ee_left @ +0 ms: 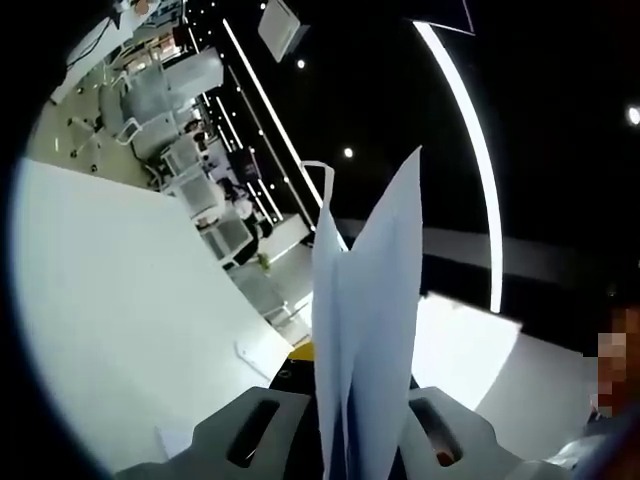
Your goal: Organize the stack of printing papers by aligning and flattening the scattered papers on the table
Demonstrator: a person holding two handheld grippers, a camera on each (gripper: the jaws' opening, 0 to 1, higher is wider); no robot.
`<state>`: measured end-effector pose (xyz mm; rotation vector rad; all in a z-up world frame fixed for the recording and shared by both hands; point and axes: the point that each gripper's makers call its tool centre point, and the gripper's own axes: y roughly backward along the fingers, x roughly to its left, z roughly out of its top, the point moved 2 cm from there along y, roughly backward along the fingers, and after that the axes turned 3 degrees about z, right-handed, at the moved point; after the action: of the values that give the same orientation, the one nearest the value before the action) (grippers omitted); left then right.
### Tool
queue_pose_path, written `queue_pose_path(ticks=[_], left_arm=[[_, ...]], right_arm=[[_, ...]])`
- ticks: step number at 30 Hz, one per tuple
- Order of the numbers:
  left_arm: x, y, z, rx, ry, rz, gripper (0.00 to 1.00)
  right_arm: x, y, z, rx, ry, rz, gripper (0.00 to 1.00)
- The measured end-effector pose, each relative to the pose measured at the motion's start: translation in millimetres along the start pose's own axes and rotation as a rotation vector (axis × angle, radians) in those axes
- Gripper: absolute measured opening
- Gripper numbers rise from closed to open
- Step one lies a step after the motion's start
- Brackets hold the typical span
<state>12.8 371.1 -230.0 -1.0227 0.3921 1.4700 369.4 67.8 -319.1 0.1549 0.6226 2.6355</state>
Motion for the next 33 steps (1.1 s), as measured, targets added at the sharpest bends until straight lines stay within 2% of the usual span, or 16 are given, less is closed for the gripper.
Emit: queue_pose_path(ticks=[33], left_arm=[[0.9,3.3,1.9,0.0,-0.006,0.003,0.06]], right_arm=[[8.1,1.9,2.4,-0.003,0.018,0.005,0.0]])
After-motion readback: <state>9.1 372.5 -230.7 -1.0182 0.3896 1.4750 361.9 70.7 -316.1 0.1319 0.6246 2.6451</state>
